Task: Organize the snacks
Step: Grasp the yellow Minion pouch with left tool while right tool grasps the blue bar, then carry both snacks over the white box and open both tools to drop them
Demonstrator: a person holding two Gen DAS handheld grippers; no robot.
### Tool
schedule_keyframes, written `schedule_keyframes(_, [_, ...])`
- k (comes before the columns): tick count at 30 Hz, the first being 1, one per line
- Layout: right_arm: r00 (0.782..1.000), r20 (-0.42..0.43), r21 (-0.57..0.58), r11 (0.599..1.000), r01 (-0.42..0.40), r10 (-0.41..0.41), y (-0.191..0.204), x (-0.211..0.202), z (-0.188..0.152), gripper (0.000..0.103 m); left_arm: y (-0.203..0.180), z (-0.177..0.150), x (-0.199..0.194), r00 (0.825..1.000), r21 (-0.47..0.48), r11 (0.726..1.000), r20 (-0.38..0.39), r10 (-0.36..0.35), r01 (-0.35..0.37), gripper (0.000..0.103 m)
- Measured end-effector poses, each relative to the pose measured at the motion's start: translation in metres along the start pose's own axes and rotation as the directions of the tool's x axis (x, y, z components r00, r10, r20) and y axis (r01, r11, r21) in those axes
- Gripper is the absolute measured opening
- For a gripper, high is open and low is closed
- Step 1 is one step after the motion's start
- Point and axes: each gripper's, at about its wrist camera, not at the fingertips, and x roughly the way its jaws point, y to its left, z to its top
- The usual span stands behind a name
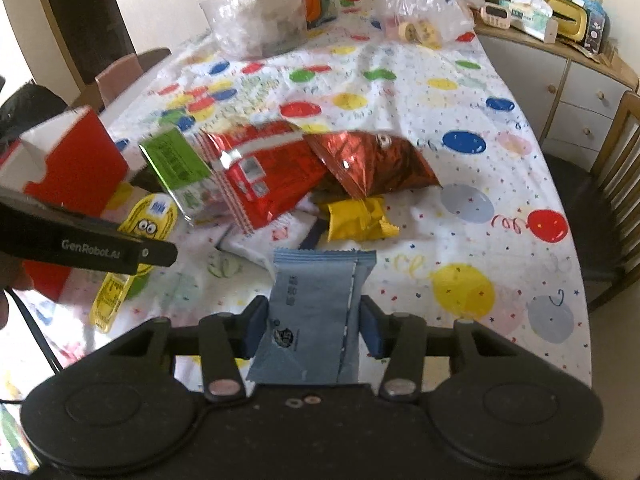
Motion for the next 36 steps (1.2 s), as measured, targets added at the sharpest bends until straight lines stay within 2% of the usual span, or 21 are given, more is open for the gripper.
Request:
schedule_keyframes(7, [0.992, 0.093, -0.043, 0.996, -0.08, 0.084, 0.019, -0.038, 0.014, 0.047, 0.02, -0.013, -0.067, 0.996, -0.082, 0.997, 0.089, 0.01, -0.002, 0.05])
schedule_keyframes(10, [0.983, 0.118, -0.088, 0.988, -0.128, 0.138, 0.037, -0.052, 0.022, 0.047, 0.032, -0.018, -0.092, 0.993, -0.12, 0.992, 0.113, 0.041, -0.027, 0.05])
schedule_keyframes(15, [0.967, 0.124, -0.174, 0.964, -0.199, 0.222, 0.073, -0.066, 0.032, 0.047, 0.059, -0.028, -0.125, 0.984, -0.189, 0.981, 0.155, 0.084, -0.054, 0.05])
schedule_keyframes(20, [0.956, 0.084, -0.218, 0.941, -0.258, 0.282, 0.116, -0.067, 0.043, 0.047, 0.089, -0.034, -0.148, 0.975, -0.216, 0.974, 0.193, 0.111, -0.068, 0.05])
schedule_keyframes(25, [0.955, 0.084, -0.234, 0.937, -0.26, 0.285, 0.157, -0.066, 0.054, 0.047, 0.124, -0.034, -0.163, 0.967, -0.221, 0.973, 0.224, 0.119, -0.068, 0.05])
schedule_keyframes(36, [0.969, 0.05, -0.187, 0.955, -0.228, 0.242, 0.236, -0.027, 0.08, 0.047, 0.21, -0.027, -0.164, 0.969, -0.199, 0.976, 0.214, 0.127, -0.085, 0.05])
